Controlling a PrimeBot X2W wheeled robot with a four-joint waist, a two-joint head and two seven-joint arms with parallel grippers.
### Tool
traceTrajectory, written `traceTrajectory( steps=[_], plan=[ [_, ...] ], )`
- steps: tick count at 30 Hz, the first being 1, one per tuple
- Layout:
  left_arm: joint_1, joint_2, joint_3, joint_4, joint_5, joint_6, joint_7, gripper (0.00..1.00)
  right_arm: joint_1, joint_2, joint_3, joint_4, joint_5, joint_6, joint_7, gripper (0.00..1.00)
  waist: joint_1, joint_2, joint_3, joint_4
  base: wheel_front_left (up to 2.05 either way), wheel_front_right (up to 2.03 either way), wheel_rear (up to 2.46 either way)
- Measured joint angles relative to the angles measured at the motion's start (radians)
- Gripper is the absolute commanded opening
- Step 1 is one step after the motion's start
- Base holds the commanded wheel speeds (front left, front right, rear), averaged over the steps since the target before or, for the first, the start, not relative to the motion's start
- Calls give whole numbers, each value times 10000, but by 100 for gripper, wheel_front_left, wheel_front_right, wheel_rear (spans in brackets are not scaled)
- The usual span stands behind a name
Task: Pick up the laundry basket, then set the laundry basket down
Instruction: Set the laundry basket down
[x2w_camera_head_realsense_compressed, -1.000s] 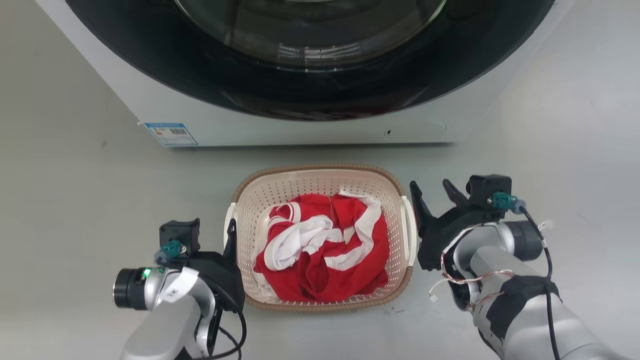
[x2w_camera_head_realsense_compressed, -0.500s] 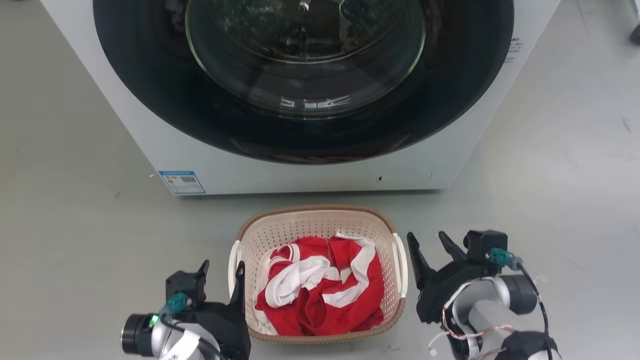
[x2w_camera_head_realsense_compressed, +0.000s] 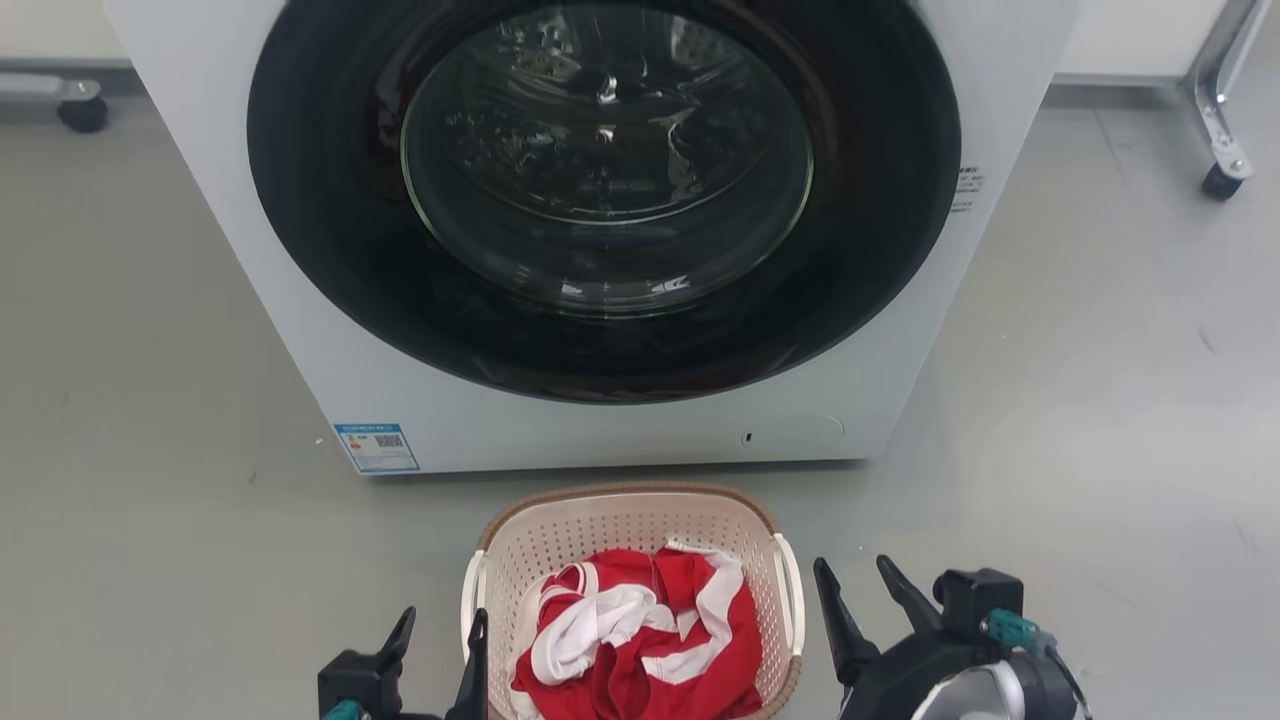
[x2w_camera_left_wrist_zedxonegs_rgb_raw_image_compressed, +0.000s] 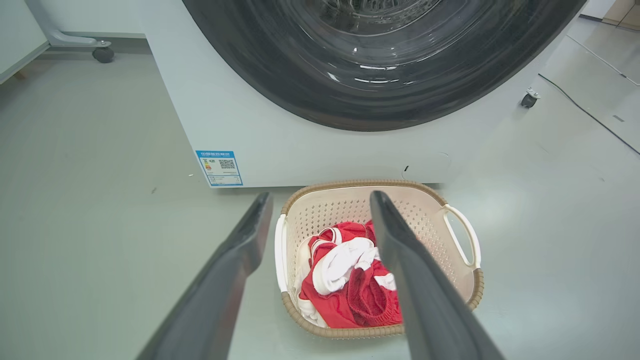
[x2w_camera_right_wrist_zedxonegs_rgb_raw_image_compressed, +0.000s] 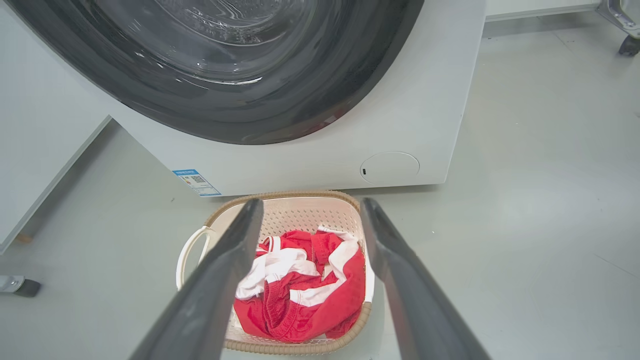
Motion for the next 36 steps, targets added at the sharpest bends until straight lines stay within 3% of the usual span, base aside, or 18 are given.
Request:
traceTrajectory(
  steps=[17,36],
  plan=[
    [2052,-176,1521,-2431,1806,8,0,100,2496,-293,-1576,-2842,-1714,-136,-2,100,2,2,-716,-114,0,0,0],
    [3139,-535,2439,-3914,2989,10,0,100,3777,19,-3196,-4341,-3473,-136,-2,100,1,1,-1008,-20,0,0,0]
  ],
)
